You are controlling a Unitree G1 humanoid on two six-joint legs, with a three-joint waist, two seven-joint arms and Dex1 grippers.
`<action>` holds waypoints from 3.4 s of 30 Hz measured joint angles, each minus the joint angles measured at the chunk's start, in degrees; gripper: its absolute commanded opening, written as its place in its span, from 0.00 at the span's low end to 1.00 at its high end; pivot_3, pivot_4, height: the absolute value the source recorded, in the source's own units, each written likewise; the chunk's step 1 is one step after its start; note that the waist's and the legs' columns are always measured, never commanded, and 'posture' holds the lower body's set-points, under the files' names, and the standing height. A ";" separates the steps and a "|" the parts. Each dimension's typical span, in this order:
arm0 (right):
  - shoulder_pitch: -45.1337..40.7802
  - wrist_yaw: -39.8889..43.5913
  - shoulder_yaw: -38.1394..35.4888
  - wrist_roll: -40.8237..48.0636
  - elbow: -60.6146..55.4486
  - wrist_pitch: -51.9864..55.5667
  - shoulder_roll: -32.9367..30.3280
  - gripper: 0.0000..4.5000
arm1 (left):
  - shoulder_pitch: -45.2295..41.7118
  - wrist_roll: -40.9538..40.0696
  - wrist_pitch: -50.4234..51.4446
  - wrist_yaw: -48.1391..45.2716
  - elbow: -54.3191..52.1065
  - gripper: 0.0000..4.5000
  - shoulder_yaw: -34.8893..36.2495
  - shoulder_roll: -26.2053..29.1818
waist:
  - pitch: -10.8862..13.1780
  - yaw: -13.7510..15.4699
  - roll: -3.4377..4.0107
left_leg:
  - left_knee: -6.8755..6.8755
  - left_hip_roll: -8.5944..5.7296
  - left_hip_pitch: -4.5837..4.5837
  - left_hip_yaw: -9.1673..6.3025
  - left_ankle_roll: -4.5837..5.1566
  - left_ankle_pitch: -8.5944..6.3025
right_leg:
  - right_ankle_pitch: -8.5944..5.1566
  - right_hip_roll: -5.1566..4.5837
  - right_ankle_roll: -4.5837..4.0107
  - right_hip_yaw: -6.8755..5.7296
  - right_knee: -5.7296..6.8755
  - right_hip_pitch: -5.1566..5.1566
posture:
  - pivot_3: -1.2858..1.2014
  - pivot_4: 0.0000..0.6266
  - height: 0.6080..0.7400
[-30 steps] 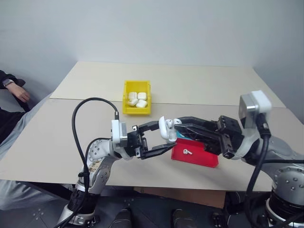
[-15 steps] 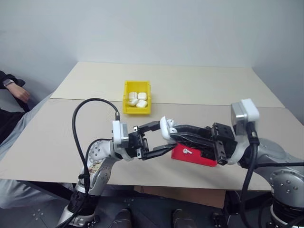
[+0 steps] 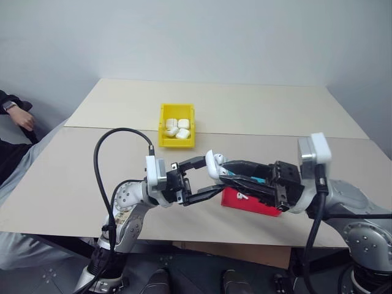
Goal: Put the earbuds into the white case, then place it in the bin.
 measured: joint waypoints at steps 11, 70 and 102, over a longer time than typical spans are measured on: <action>-2.76 6.48 -6.78 0.66 3.94 -2.89 -8.40 0.38 | -1.37 4.11 -3.22 -1.53 6.09 0.61 -1.67 -1.58 | 0.01 -0.04 -0.02 | 0.04 0.00 -0.01 0.01 0.00 0.00 | 0.00 -0.01 0.00 0.00 -0.13 0.04 | 0.52 0.24 1.00; -13.19 4.57 0.21 -15.79 13.77 -1.78 -9.30 0.00 | -47.04 36.29 -9.97 58.74 79.77 0.74 8.22 -9.81 | 0.05 2.69 -0.07 | -0.30 -0.14 -0.22 -0.06 0.30 0.18 | -0.03 0.03 0.91 0.01 0.18 -0.30 | 0.52 0.24 1.00; 6.67 26.09 -8.56 -34.00 31.75 -32.74 -23.14 0.00 | -7.24 4.68 22.42 2.33 10.42 0.98 16.63 21.29 | 0.05 1.12 -0.03 | 0.07 -0.02 0.18 0.02 -0.09 -0.02 | -0.07 0.02 0.24 0.01 0.28 0.15 | 0.52 0.24 1.00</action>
